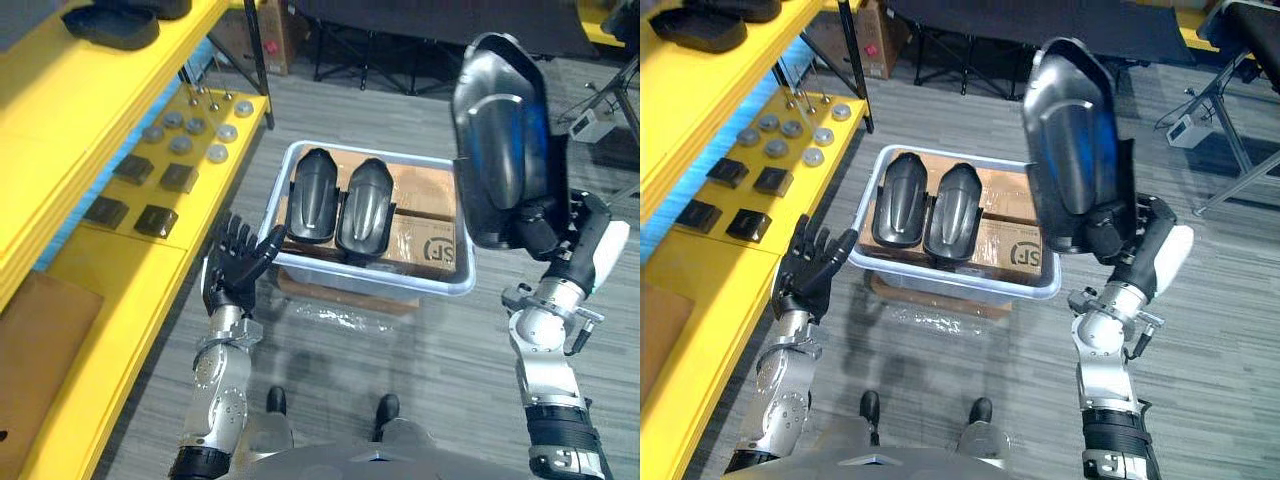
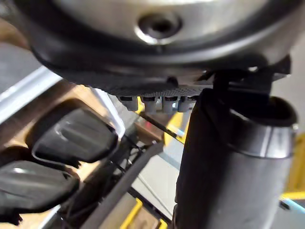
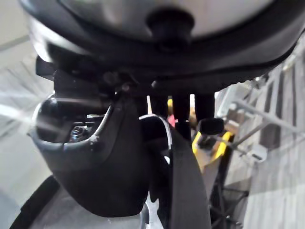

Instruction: Walk over and take three plastic housings, then place them on the shelf

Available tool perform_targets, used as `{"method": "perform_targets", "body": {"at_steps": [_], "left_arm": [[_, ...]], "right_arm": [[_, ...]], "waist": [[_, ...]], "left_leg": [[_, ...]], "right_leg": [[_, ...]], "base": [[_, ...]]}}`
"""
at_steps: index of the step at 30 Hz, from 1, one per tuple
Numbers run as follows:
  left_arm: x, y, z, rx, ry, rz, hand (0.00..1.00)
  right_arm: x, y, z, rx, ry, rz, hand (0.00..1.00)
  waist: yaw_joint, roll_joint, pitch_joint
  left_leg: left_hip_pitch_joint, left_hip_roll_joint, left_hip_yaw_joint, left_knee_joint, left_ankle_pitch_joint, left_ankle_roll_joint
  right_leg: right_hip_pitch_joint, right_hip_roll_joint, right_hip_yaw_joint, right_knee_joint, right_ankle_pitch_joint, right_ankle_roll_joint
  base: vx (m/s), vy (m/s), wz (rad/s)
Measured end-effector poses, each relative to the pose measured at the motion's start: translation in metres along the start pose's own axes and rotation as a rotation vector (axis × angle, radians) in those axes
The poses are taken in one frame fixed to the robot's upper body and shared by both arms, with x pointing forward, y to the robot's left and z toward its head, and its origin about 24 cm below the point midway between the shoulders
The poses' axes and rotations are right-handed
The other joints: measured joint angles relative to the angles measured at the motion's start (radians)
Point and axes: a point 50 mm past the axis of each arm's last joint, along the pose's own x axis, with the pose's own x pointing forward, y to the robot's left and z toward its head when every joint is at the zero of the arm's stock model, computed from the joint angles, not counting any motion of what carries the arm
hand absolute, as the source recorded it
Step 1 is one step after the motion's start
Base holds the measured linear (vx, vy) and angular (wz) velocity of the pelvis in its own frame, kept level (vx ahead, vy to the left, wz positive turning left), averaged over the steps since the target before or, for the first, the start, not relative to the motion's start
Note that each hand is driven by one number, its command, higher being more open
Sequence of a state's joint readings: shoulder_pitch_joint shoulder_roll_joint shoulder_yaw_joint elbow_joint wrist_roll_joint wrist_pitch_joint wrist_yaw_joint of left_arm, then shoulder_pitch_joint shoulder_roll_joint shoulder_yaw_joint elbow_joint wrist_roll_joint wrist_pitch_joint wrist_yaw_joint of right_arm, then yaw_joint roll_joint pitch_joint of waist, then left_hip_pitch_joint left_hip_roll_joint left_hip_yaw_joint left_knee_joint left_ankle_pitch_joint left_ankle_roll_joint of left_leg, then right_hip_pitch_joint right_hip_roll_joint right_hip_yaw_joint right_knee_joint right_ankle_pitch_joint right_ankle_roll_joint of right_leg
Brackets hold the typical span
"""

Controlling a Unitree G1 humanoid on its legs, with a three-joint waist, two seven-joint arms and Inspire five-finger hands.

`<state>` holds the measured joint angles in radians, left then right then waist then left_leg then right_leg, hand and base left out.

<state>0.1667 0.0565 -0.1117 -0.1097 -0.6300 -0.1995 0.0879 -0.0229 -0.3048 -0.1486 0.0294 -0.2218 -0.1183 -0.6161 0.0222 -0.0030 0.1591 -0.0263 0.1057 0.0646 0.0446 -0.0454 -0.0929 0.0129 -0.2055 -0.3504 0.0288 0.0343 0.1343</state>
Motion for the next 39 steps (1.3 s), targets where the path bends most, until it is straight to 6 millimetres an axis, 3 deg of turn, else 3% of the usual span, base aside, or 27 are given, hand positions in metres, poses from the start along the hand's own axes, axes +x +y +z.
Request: {"method": "perform_targets", "body": {"at_steps": [3,11,22,29,30,39], "left_arm": [[-0.001,-0.022,0.001,-0.02,-0.002,-0.145,1.0],[-0.009,-0.071,-0.029,-0.022,0.206,-0.405,1.0],[-0.006,-0.08,-0.029,-0.139,0.235,-0.402,1.0],[-0.004,-0.074,-0.028,-0.226,0.235,-0.258,1.0],[-0.004,-0.074,-0.028,-0.224,0.234,-0.245,0.0],[-0.003,-0.071,-0.03,-0.228,0.24,-0.146,0.0]], "right_arm": [[-0.008,0.015,0.01,0.042,-0.06,0.071,0.0],[-0.048,0.074,0.041,0.225,-0.109,0.302,0.0],[-0.072,0.098,0.047,0.3,-0.065,0.473,0.0],[-0.09,0.113,0.042,0.307,-0.01,0.557,0.0],[-0.093,0.115,0.042,0.317,0.0,0.571,0.0],[-0.107,0.122,0.045,0.343,0.021,0.607,0.0]], "waist": [[0.004,-0.001,-0.03],[0.002,0.004,-0.077],[0.0,0.016,-0.136],[-0.003,0.008,-0.153],[-0.003,0.006,-0.155],[-0.003,-0.018,-0.172]], "left_leg": [[0.01,-0.004,-0.005,-0.004,0.0,0.0],[0.037,-0.013,0.011,-0.016,0.008,0.005],[0.06,-0.012,0.034,-0.064,0.033,0.004],[0.071,-0.021,0.039,-0.096,0.048,0.004],[0.072,-0.023,0.036,-0.105,0.054,0.004],[0.086,-0.026,0.036,-0.128,0.064,0.006]], "right_leg": [[0.014,-0.003,-0.002,-0.004,0.002,0.002],[0.041,-0.008,0.004,-0.031,0.019,0.003],[0.039,0.0,0.025,-0.053,0.036,-0.005],[0.041,0.0,0.027,-0.068,0.042,-0.005],[0.04,0.0,0.025,-0.069,0.043,-0.004],[0.041,-0.001,0.024,-0.069,0.043,-0.004]], "base": [[0.02,0.009,0.07],[-0.04,0.008,-0.04],[-0.03,-0.005,-0.06],[0.0,-0.001,-0.01],[0.0,0.005,0.05],[0.0,0.0,0.01]]}}
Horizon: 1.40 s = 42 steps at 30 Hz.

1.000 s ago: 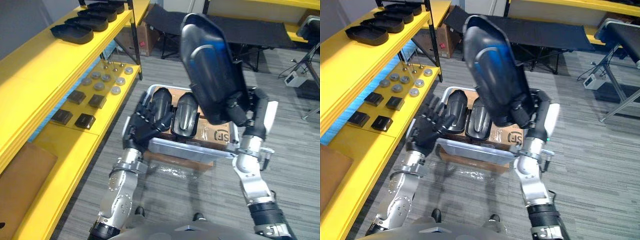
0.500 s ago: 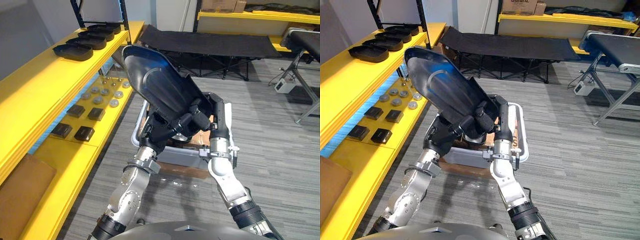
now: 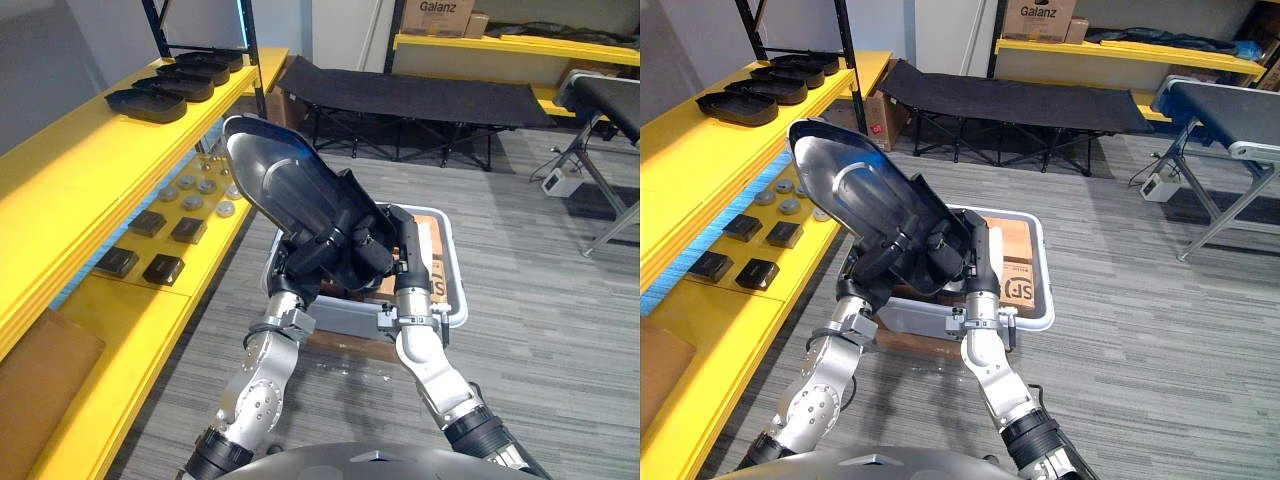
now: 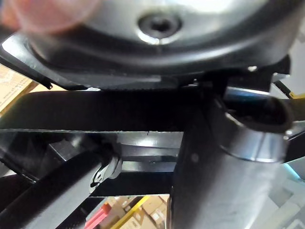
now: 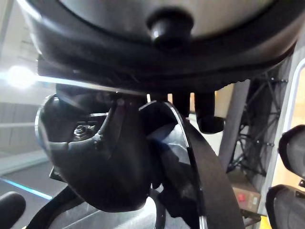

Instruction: Walk over and take three plastic housings, then place them on the shelf

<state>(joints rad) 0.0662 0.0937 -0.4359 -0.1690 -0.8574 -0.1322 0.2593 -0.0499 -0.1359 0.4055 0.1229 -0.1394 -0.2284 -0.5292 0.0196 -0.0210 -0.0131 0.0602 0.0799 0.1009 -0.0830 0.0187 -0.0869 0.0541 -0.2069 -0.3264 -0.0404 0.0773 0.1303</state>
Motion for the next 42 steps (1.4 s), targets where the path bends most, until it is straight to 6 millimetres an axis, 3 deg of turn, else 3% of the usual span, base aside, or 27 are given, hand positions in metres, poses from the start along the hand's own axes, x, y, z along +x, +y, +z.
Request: {"method": "perform_targets", "body": {"at_steps": [10,11,15,19,27,34,38,42], "left_arm": [[0.002,0.02,0.005,-0.003,-0.058,0.15,0.0],[0.002,0.02,0.005,-0.002,-0.061,0.152,0.0],[0.002,0.02,0.007,0.026,-0.092,0.18,0.0],[0.004,0.016,0.011,0.163,-0.144,0.189,0.0],[0.008,0.001,0.027,0.691,-0.375,0.184,0.0],[0.003,-0.014,0.041,0.927,-0.546,0.163,0.0],[-0.001,-0.024,0.051,1.062,-0.639,0.126,0.0],[-0.001,-0.015,0.057,1.126,-0.639,0.158,0.0]], "right_arm": [[-0.01,0.016,0.006,0.055,-0.032,0.029,0.0],[-0.011,0.016,0.006,0.057,-0.031,0.029,1.0],[-0.014,0.019,0.009,0.064,-0.039,0.04,1.0],[-0.018,0.021,0.006,0.057,-0.021,0.059,1.0],[-0.02,0.013,-0.002,0.112,0.048,0.084,1.0],[-0.011,-0.008,-0.007,0.198,0.111,0.098,1.0],[-0.008,-0.017,0.013,0.42,0.076,0.113,1.0],[-0.012,-0.033,0.03,0.623,-0.001,0.175,1.0]], "waist": [[-0.023,-0.001,-0.025],[-0.023,-0.001,-0.027],[-0.026,-0.004,-0.032],[-0.025,-0.005,-0.033],[-0.027,-0.007,-0.034],[-0.027,-0.007,-0.034],[-0.028,-0.006,-0.033],[-0.044,-0.006,-0.031]], "left_leg": [[-0.002,0.0,0.001,-0.001,0.001,-0.001],[-0.002,0.0,0.001,-0.001,0.001,-0.001],[-0.001,0.0,0.002,-0.001,0.001,-0.001],[-0.002,0.0,0.003,-0.001,0.001,-0.001],[0.001,0.001,0.008,0.0,0.0,-0.002],[0.004,0.003,0.021,0.0,-0.004,-0.006],[0.017,0.009,0.042,0.0,-0.012,-0.009],[0.018,0.015,0.062,0.012,-0.026,-0.01]], "right_leg": [[0.002,0.0,-0.001,-0.008,0.0,0.0],[0.002,0.0,-0.001,-0.008,0.0,0.0],[0.003,0.0,-0.001,-0.01,0.0,0.0],[0.002,0.0,-0.001,-0.01,0.0,0.0],[0.001,0.001,0.004,-0.01,0.0,0.0],[-0.004,0.004,0.016,-0.01,0.0,0.0],[-0.006,0.011,0.037,-0.01,0.0,-0.001],[-0.011,0.016,0.06,-0.012,0.0,-0.001]], "base": [[0.0,-0.001,0.0],[0.0,0.0,0.0],[0.0,0.0,0.0],[0.0,0.0,0.0],[0.0,0.0,0.0],[0.0,-0.001,-0.05],[-0.01,-0.013,-0.16],[-0.01,-0.009,-0.15]]}}
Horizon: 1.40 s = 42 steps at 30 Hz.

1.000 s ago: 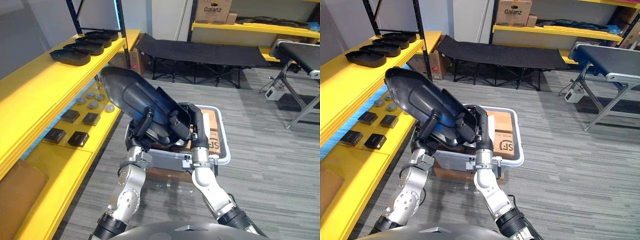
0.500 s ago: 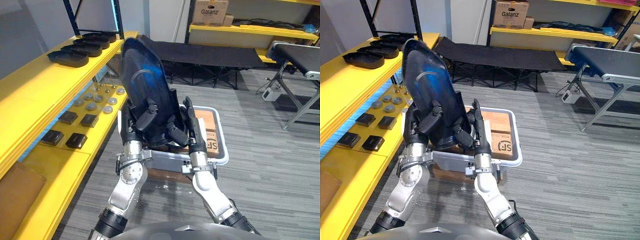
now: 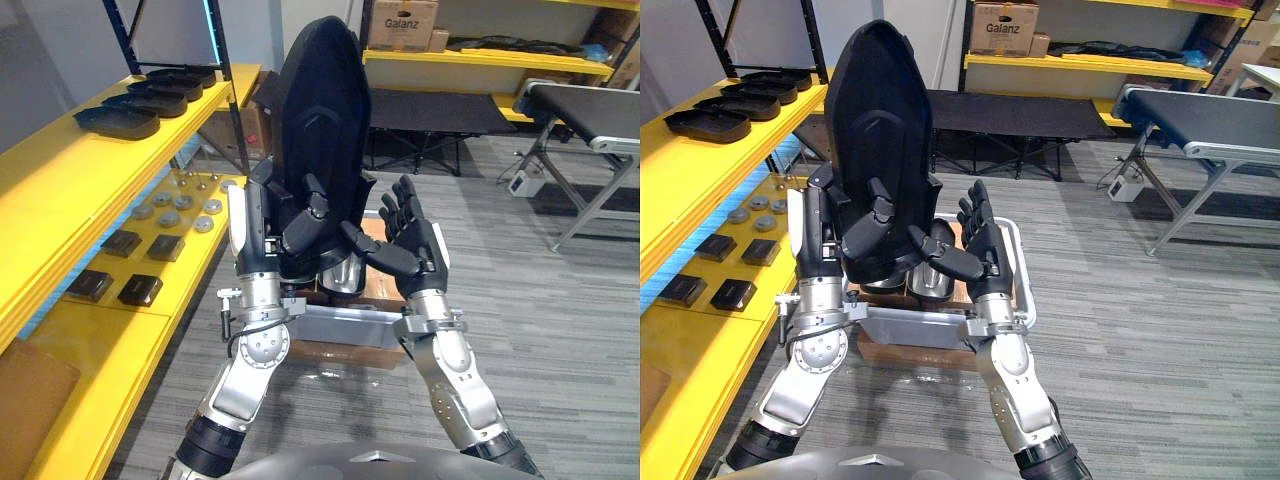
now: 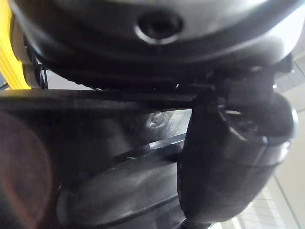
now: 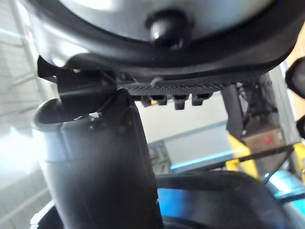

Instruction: Walk over and take three plastic housings, then place them on the shelf

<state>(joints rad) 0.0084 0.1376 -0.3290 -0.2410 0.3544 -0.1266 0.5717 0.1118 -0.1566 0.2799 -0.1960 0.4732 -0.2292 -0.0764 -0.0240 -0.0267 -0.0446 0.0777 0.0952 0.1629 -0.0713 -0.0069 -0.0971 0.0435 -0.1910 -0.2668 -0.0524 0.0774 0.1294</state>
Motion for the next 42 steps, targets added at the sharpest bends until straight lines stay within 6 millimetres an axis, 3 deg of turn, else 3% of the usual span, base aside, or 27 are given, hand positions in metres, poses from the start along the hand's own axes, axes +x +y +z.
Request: {"method": "perform_targets", "body": {"at_steps": [4,11,16,20,28,32,36,42], "left_arm": [[0.002,0.012,-0.012,0.005,0.059,0.048,0.0],[-0.02,0.033,-0.04,-0.063,0.261,0.109,0.0],[-0.039,0.05,-0.059,-0.185,0.395,0.168,0.0],[-0.044,0.051,-0.059,-0.29,0.409,0.182,0.0],[-0.045,0.061,-0.056,-0.328,0.377,0.261,0.0],[-0.038,0.078,-0.035,-0.366,0.27,0.335,0.0],[-0.035,0.1,-0.017,-0.357,0.164,0.424,0.0],[-0.064,0.15,-0.015,-0.305,0.172,0.577,0.0]], "right_arm": [[-0.014,-0.015,-0.004,0.031,0.035,-0.005,1.0],[-0.062,-0.071,-0.053,0.005,0.308,-0.223,1.0],[-0.087,-0.098,-0.062,-0.016,0.362,-0.414,1.0],[-0.089,-0.104,-0.061,-0.071,0.356,-0.514,1.0],[-0.079,-0.092,-0.067,-0.106,0.373,-0.503,1.0],[-0.058,-0.081,-0.076,-0.097,0.389,-0.433,1.0],[-0.03,-0.066,-0.074,-0.107,0.352,-0.334,1.0],[0.02,-0.049,-0.051,-0.141,0.219,-0.222,1.0]], "waist": [[-0.009,0.005,0.008],[-0.021,0.019,0.043],[-0.018,0.024,0.057],[-0.007,0.024,0.057],[0.011,0.024,0.06],[0.036,0.018,0.067],[0.1,0.021,0.082],[0.173,0.017,0.083]], "left_leg": [[0.0,0.002,0.022,-0.001,-0.003,-0.002],[-0.001,0.002,0.03,-0.004,-0.009,-0.003],[-0.002,0.003,0.028,-0.004,-0.013,-0.004],[-0.003,0.002,0.023,-0.003,-0.013,-0.003],[-0.006,0.001,-0.017,-0.001,-0.011,-0.001],[-0.041,-0.003,-0.088,0.016,0.0,0.001],[-0.058,-0.008,-0.164,0.014,0.019,0.0],[-0.068,-0.025,-0.204,0.012,0.031,0.004]], "right_leg": [[-0.015,0.005,0.019,-0.001,0.0,0.0],[-0.024,0.006,0.027,-0.003,0.0,0.0],[-0.024,0.007,0.026,-0.003,0.0,0.0],[-0.019,0.005,0.021,-0.002,0.0,0.0],[0.0,0.003,-0.01,-0.003,-0.003,-0.001],[0.016,-0.001,-0.082,-0.002,-0.007,-0.002],[0.054,-0.003,-0.167,-0.002,-0.013,-0.002],[0.069,-0.017,-0.204,0.0,-0.021,0.002]], "base": [[0.0,-0.009,-0.16],[0.0,-0.003,-0.03],[0.0,0.0,0.0],[-0.01,-0.006,0.03],[-0.03,-0.014,0.11],[-0.02,-0.022,0.51],[-0.01,-0.021,0.62],[-0.01,0.004,0.22]]}}
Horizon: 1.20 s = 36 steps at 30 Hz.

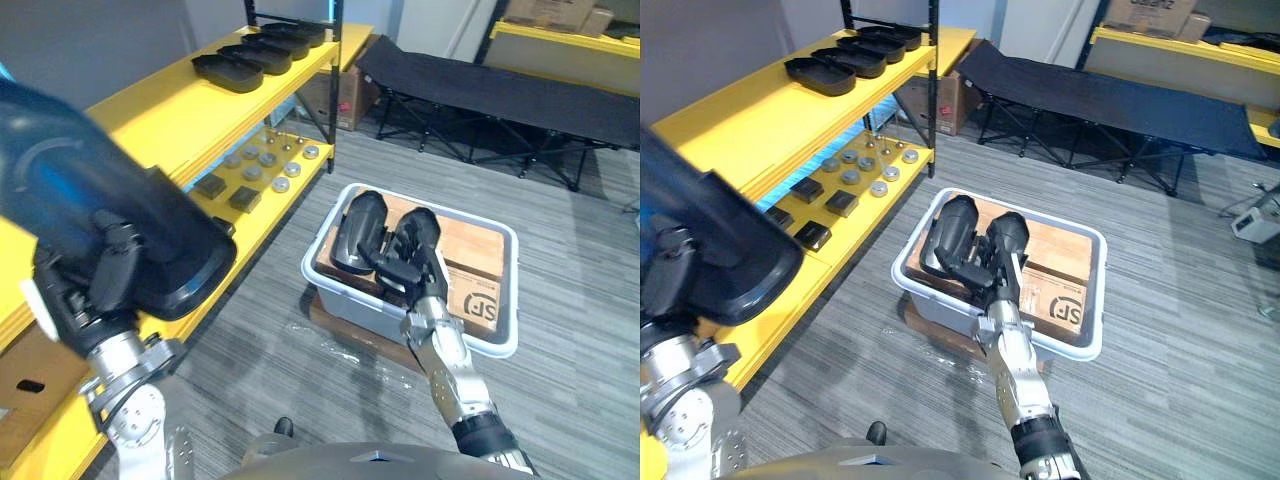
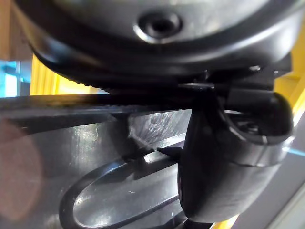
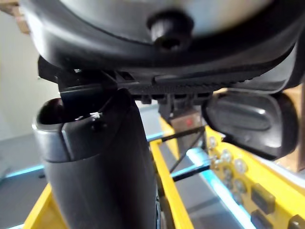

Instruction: Walk over and take three plastic housings, then place them on the shelf

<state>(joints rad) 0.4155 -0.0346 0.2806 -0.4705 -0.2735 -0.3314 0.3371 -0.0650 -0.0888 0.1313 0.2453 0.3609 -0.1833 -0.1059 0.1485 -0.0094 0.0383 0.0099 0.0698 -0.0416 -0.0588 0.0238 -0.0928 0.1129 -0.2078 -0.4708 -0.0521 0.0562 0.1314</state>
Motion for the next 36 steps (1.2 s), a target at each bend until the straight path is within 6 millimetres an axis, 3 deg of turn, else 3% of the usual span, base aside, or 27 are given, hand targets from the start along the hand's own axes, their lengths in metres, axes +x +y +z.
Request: {"method": "perform_targets", "body": {"at_steps": [3,8,9,10,12,14,16,17,18,21,22,23,24,25,30,33,36], "left_arm": [[-0.003,0.01,-0.001,-0.065,0.037,0.031,0.0],[-0.005,0.005,-0.004,-0.102,0.052,-0.001,0.0],[-0.005,-0.001,-0.004,-0.117,0.051,-0.06,0.0],[-0.005,-0.004,-0.005,-0.124,0.053,-0.084,0.0],[-0.007,-0.011,-0.006,-0.14,0.062,-0.137,0.0],[-0.007,-0.012,-0.007,-0.143,0.064,-0.141,0.0],[-0.007,-0.017,-0.008,-0.156,0.066,-0.18,0.0],[-0.008,-0.02,-0.009,-0.161,0.07,-0.202,0.0],[-0.007,-0.027,-0.013,-0.174,0.081,-0.254,0.0],[-0.006,-0.046,-0.022,-0.19,0.108,-0.41,0.0],[-0.006,-0.048,-0.022,-0.191,0.106,-0.431,0.0],[-0.004,-0.05,-0.021,-0.184,0.094,-0.455,0.0],[-0.003,-0.052,-0.022,-0.189,0.095,-0.455,0.0],[-0.002,-0.052,-0.023,-0.19,0.096,-0.455,0.0],[-0.01,-0.069,-0.025,-0.233,0.127,-0.527,0.0],[-0.014,-0.074,-0.026,-0.232,0.133,-0.556,0.0],[-0.014,-0.073,-0.026,-0.231,0.134,-0.546,0.0]], "right_arm": [[0.007,0.001,0.008,-0.002,-0.028,0.025,1.0],[0.002,0.003,0.0,0.024,0.021,0.029,1.0],[-0.004,0.002,-0.006,0.035,0.041,0.015,1.0],[-0.006,0.0,-0.008,0.033,0.051,0.006,1.0],[-0.01,-0.006,-0.012,0.021,0.071,-0.008,1.0],[-0.013,-0.001,-0.016,0.031,0.086,0.003,1.0],[-0.017,0.003,-0.018,0.05,0.089,0.01,1.0],[-0.019,0.002,-0.018,0.05,0.087,0.008,1.0],[-0.025,-0.003,-0.019,0.052,0.088,-0.008,1.0],[-0.036,-0.016,-0.023,0.058,0.105,-0.054,1.0],[-0.037,-0.016,-0.024,0.061,0.108,-0.051,1.0],[-0.038,-0.014,-0.022,0.065,0.098,-0.031,1.0],[-0.036,-0.014,-0.017,0.063,0.074,-0.013,1.0],[-0.035,-0.014,-0.014,0.063,0.059,-0.006,1.0],[-0.034,-0.021,-0.004,-0.006,0.023,0.011,1.0],[-0.034,-0.024,-0.003,-0.01,0.023,-0.003,1.0],[-0.035,-0.024,-0.004,-0.002,0.025,-0.009,1.0]], "waist": [[0.016,-0.013,0.008],[0.01,-0.015,0.02],[-0.011,-0.012,0.024],[-0.019,-0.008,0.025],[-0.005,0.01,0.038],[0.002,0.018,0.044],[-0.003,0.016,0.058],[-0.008,0.014,0.062],[-0.023,0.015,0.066],[-0.052,0.0,0.075],[-0.058,-0.007,0.075],[-0.069,-0.036,0.074],[-0.069,-0.048,0.07],[-0.069,-0.048,0.07],[-0.073,0.002,0.092],[-0.08,0.023,0.092],[-0.085,0.023,0.093]], "left_leg": [[-0.007,-0.004,-0.015,0.029,-0.01,0.0],[-0.062,-0.002,-0.051,0.092,-0.045,0.007],[-0.08,0.031,0.044,0.094,-0.027,0.022],[-0.087,0.042,0.074,0.093,-0.009,0.023],[-0.088,0.038,0.068,0.067,0.04,0.0],[-0.089,0.024,0.053,0.042,0.057,0.008],[-0.088,-0.002,0.029,0.022,0.058,0.016],[-0.088,-0.009,0.022,0.022,0.058,0.019],[-0.086,-0.018,0.003,0.024,0.063,0.025],[-0.064,-0.024,-0.032,0.02,0.075,0.041],[-0.066,-0.023,-0.039,0.019,0.079,0.046],[-0.072,-0.035,-0.045,0.019,0.086,0.046],[-0.078,-0.047,-0.037,0.02,0.097,0.032],[-0.082,-0.045,-0.034,0.021,0.1,0.03],[-0.111,-0.036,-0.014,0.022,0.119,0.016],[-0.123,-0.012,-0.017,0.015,0.125,0.015],[-0.137,-0.008,-0.017,0.037,0.119,0.012]], "right_leg": [[0.015,-0.002,-0.012,0.001,-0.001,-0.001],[0.031,-0.002,-0.089,0.034,-0.038,-0.005],[0.053,-0.002,-0.153,0.037,-0.044,-0.003],[0.06,-0.003,-0.175,0.042,-0.048,0.0],[0.058,-0.016,-0.209,0.072,-0.058,0.006],[0.058,-0.025,-0.219,0.074,-0.06,0.009],[0.057,-0.063,-0.235,0.14,-0.1,0.018],[0.053,-0.078,-0.228,0.177,-0.12,0.015],[0.039,-0.101,-0.163,0.263,-0.138,-0.006],[-0.037,-0.128,0.066,0.49,-0.152,-0.023],[-0.044,-0.126,0.09,0.501,-0.175,-0.027],[-0.039,-0.113,0.101,0.466,-0.206,-0.035],[-0.017,-0.112,0.098,0.421,-0.217,-0.029],[-0.015,-0.107,0.097,0.401,-0.217,-0.028],[0.017,-0.079,0.095,0.262,-0.237,0.036],[0.008,-0.054,0.094,0.252,-0.241,0.041],[-0.003,-0.054,0.095,0.268,-0.245,0.035]], "base": [[-0.02,0.001,0.1],[-0.07,-0.032,0.45],[-0.05,-0.04,1.1],[-0.04,-0.013,1.25],[-0.02,0.061,0.68],[-0.02,0.053,0.34],[-0.02,0.045,0.44],[-0.01,0.061,0.79],[0.02,0.078,1.01],[0.06,0.046,0.76],[0.08,-0.089,0.42],[0.09,-0.127,0.14],[0.08,-0.126,0.02],[0.03,-0.067,-0.22],[-0.05,-0.068,-0.11],[-0.1,-0.059,-0.03],[-0.05,-0.014,0.0]]}}
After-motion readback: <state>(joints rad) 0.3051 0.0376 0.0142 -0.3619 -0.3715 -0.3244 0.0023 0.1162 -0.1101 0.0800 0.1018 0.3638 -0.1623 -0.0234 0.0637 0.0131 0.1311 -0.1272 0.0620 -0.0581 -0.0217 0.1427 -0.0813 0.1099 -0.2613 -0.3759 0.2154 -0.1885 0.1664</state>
